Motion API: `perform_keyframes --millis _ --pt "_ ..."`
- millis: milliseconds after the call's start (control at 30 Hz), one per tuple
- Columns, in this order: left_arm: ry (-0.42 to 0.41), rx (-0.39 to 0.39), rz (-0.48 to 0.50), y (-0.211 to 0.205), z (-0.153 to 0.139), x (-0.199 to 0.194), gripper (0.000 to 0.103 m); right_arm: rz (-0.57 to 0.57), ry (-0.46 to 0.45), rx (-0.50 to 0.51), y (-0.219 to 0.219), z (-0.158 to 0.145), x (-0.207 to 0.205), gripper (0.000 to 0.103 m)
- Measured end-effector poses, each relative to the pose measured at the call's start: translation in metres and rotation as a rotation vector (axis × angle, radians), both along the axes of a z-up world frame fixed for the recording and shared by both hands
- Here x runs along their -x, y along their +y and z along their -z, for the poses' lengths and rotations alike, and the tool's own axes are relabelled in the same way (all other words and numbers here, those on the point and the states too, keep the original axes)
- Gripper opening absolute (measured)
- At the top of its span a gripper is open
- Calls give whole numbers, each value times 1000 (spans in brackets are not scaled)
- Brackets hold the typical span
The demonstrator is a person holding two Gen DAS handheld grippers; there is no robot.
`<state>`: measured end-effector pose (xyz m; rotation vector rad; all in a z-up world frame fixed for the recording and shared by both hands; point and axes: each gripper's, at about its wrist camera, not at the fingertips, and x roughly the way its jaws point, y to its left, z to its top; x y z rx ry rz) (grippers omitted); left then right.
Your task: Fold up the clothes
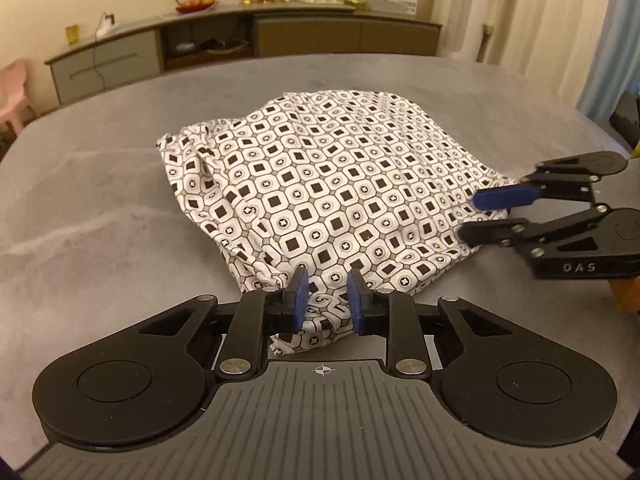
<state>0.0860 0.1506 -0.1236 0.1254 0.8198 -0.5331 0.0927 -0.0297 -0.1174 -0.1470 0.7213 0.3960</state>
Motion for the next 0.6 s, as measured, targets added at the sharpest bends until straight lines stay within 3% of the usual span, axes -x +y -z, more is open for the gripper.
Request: perform_keyframes --millis 33,167,333,467,600 --pt "18 5 2 1 -3 -3 10 3 13 8 -8 -2 1 41" --pt "-58 55 -57 19 -33 -13 16 13 59 51 -30 -16 1 38" --pt "-132 82 -208 35 -52 -61 18 42 -25 23 -25 -47 -34 38" --pt "-113 130 -242 27 -39 -111 18 64 -64 61 -4 -49 -96 41" --pt "3 103 -310 28 -3 -148 20 117 21 130 -15 -20 -149 41"
